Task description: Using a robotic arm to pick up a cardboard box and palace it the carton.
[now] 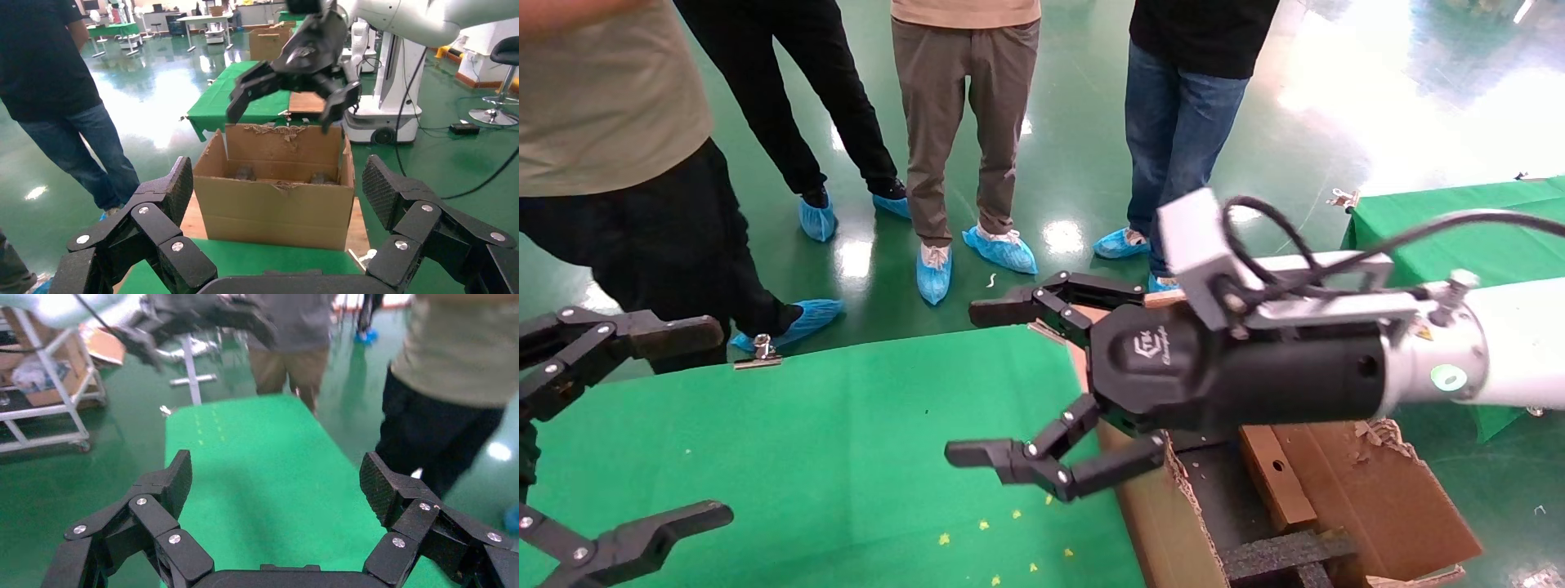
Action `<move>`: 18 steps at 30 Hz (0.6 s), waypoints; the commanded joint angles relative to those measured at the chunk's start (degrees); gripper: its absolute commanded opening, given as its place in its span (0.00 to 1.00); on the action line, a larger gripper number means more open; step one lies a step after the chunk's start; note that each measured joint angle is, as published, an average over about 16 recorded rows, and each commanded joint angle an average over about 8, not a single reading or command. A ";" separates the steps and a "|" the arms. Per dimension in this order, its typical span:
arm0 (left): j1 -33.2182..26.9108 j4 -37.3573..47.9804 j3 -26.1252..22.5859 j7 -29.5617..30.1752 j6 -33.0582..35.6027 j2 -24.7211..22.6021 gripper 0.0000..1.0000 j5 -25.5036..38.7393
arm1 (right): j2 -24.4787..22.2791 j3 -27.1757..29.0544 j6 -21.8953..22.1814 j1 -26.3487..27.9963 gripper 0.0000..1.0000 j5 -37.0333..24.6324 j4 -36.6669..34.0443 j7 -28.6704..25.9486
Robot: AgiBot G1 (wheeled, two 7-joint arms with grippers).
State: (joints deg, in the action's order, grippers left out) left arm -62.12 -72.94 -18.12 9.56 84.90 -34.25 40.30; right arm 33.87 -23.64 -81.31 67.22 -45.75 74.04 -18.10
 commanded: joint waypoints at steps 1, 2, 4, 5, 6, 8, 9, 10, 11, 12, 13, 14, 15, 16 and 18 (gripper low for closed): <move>0.00 0.00 0.00 0.00 0.00 0.00 1.00 0.00 | 0.45 2.99 -1.72 -2.22 1.00 1.53 -0.18 2.88; 0.00 0.00 -0.01 0.00 0.00 0.00 1.00 0.00 | 0.62 4.08 -2.35 -3.03 1.00 2.08 -0.25 3.93; 0.00 0.00 -0.01 0.00 -0.01 0.00 1.00 -0.01 | 0.92 6.09 -3.48 -4.51 1.00 3.09 -0.37 5.84; 0.00 0.00 -0.01 -0.01 -0.01 0.01 1.00 -0.01 | 1.07 7.12 -4.06 -5.27 1.00 3.61 -0.43 6.73; 0.00 0.01 -0.01 -0.01 -0.01 0.01 1.00 -0.01 | 1.20 8.02 -4.55 -5.93 1.00 4.05 -0.48 7.45; 0.01 0.01 -0.01 -0.01 -0.02 0.01 1.00 -0.02 | 1.38 9.21 -5.20 -6.82 1.00 4.66 -0.56 8.31; 0.01 0.01 -0.01 -0.01 -0.02 0.01 1.00 -0.02 | 1.43 9.54 -5.38 -7.07 1.00 4.84 -0.59 8.49; 0.01 0.01 -0.01 -0.01 -0.02 0.01 1.00 -0.02 | 1.49 9.90 -5.58 -7.33 1.00 5.03 -0.61 8.72; 0.01 0.02 0.00 -0.01 -0.03 0.01 1.00 -0.02 | 1.55 10.28 -5.78 -7.62 1.00 5.24 -0.64 8.98; 0.01 0.02 -0.01 -0.01 -0.03 0.01 1.00 -0.02 | 1.55 10.23 -5.77 -7.59 1.00 5.24 -0.65 8.85; 0.01 0.02 -0.01 -0.01 -0.03 0.02 1.00 -0.02 | 1.54 10.08 -5.70 -7.48 1.00 5.19 -0.64 8.73; 0.01 0.02 -0.01 -0.01 -0.03 0.02 1.00 -0.02 | 1.52 9.91 -5.62 -7.36 1.00 5.13 -0.64 8.61; 0.01 0.02 -0.01 -0.01 -0.03 0.02 1.00 -0.02 | 1.50 9.72 -5.53 -7.23 1.00 5.05 -0.63 8.50; 0.01 0.02 -0.01 -0.01 -0.03 0.02 1.00 -0.02 | 1.48 9.55 -5.44 -7.09 1.00 4.97 -0.62 8.40; 0.01 0.02 -0.01 -0.01 -0.03 0.02 1.00 -0.02 | 1.43 9.25 -5.28 -6.87 1.00 4.81 -0.60 8.23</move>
State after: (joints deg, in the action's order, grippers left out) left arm -62.11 -72.92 -18.13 9.55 84.87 -34.24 40.28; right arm 35.30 -14.30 -86.63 60.28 -40.92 73.43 -9.82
